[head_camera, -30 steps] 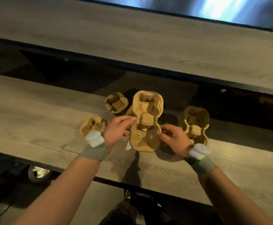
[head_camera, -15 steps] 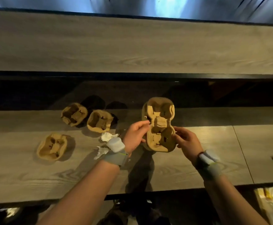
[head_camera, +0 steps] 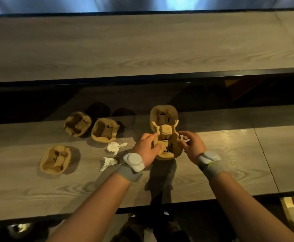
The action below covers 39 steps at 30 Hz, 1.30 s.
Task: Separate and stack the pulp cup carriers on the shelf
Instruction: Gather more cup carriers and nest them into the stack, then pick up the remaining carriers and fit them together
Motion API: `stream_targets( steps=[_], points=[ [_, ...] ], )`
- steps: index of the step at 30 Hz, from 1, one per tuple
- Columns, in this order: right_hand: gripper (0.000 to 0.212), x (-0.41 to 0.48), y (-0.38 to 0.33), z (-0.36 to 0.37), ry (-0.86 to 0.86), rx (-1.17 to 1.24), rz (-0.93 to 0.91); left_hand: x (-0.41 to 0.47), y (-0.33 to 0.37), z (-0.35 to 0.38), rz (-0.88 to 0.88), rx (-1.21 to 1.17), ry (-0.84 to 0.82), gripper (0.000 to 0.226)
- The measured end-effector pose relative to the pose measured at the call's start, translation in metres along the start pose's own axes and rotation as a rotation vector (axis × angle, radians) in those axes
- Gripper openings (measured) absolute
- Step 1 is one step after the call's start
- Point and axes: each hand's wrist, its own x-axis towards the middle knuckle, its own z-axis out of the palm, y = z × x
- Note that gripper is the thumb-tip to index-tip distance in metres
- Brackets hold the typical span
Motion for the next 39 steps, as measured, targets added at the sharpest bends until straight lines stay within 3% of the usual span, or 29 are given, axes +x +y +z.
stream_targets(
  steps=[4,9,14,17,20,22,24,27,30,33,36,39],
  points=[
    [0.029,0.005,0.012,0.005,-0.039,-0.045,0.086,0.002,-0.002,0.004,-0.043,-0.064,-0.006,0.051],
    [0.054,-0.006,0.017,0.009,-0.146,-0.138,0.051,-0.001,-0.006,0.006,-0.090,-0.164,-0.018,0.054],
    [0.051,0.005,0.013,0.010,-0.154,-0.213,-0.036,-0.021,-0.014,0.012,-0.093,-0.140,-0.020,0.058],
    [0.050,0.016,0.003,0.008,-0.169,-0.268,-0.088,-0.034,-0.017,0.012,-0.156,-0.255,-0.046,0.056],
    [0.044,0.027,-0.008,0.005,-0.135,-0.259,-0.120,-0.047,-0.015,0.016,-0.213,-0.443,-0.193,0.063],
    [0.042,0.033,-0.013,0.003,-0.098,-0.200,-0.106,-0.051,-0.014,0.015,-0.240,-0.548,-0.305,0.064],
    [0.043,0.034,-0.017,0.001,-0.079,-0.004,-0.003,-0.052,-0.018,0.003,-0.235,-0.581,-0.268,0.047],
    [0.046,0.018,-0.014,0.004,0.001,0.278,0.224,-0.045,-0.033,-0.029,-0.215,-0.536,0.069,0.015],
    [0.044,-0.008,-0.006,0.008,-0.042,0.344,0.394,-0.019,-0.050,-0.058,-0.272,-0.561,0.329,0.015],
    [0.032,-0.030,-0.007,0.016,-0.127,0.499,0.503,0.004,-0.062,-0.063,-0.330,-0.577,0.229,0.051],
    [0.028,-0.034,-0.013,0.021,-0.132,0.642,0.516,0.007,-0.069,-0.051,-0.403,-0.733,0.052,0.059],
    [0.027,-0.024,-0.021,0.021,-0.093,0.670,0.453,0.004,-0.074,-0.045,-0.406,-0.824,0.028,0.066]
  ],
)
